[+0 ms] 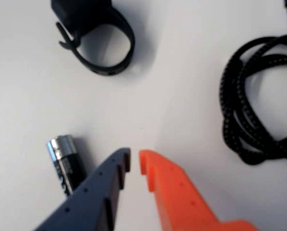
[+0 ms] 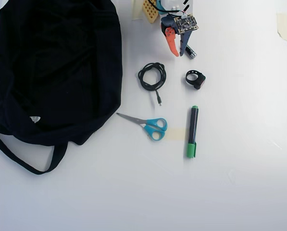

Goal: Put the cable into the black bag

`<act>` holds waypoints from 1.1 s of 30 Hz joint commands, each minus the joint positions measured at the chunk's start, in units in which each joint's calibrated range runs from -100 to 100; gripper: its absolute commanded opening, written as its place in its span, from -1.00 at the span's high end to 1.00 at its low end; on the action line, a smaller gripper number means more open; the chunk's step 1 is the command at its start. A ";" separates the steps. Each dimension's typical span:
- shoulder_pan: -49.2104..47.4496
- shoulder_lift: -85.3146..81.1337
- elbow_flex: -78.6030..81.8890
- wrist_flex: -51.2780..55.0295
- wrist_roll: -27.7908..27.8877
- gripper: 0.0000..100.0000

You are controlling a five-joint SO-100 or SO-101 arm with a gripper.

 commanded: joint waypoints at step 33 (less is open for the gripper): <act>12.45 34.44 -35.41 -29.40 -0.07 0.95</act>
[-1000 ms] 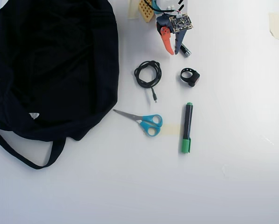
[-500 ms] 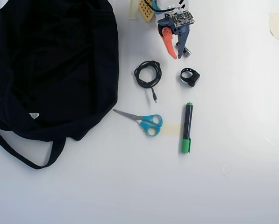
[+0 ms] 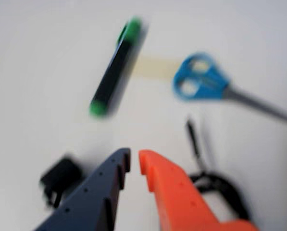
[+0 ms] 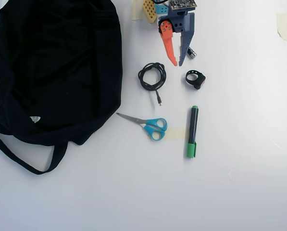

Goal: Put the cable into the black bag

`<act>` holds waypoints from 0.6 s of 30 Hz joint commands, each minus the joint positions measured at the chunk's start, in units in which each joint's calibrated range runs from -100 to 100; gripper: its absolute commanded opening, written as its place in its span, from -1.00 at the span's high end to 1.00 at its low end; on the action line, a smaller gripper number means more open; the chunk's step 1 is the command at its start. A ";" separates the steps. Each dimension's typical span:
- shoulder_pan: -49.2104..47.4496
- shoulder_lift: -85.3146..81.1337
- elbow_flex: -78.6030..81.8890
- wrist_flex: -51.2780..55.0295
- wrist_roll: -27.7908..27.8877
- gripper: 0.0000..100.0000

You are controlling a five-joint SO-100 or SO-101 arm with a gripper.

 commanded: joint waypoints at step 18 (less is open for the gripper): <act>5.36 64.80 -70.35 -19.57 -0.17 0.95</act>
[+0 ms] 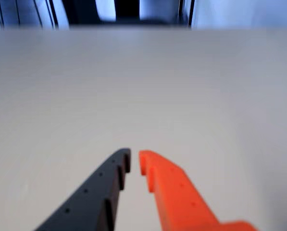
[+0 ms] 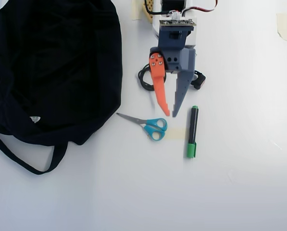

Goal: Put the cable into the black bag

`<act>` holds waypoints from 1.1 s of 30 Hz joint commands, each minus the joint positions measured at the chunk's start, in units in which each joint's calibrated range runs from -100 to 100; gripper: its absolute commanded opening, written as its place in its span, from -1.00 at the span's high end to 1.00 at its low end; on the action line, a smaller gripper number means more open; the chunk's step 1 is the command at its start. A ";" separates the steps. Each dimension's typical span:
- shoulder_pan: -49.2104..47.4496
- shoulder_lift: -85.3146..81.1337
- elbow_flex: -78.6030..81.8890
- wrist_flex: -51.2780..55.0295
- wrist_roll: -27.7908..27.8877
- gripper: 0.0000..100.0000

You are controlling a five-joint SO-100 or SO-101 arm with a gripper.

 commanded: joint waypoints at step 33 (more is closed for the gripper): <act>1.57 17.56 -22.01 -1.28 0.29 0.95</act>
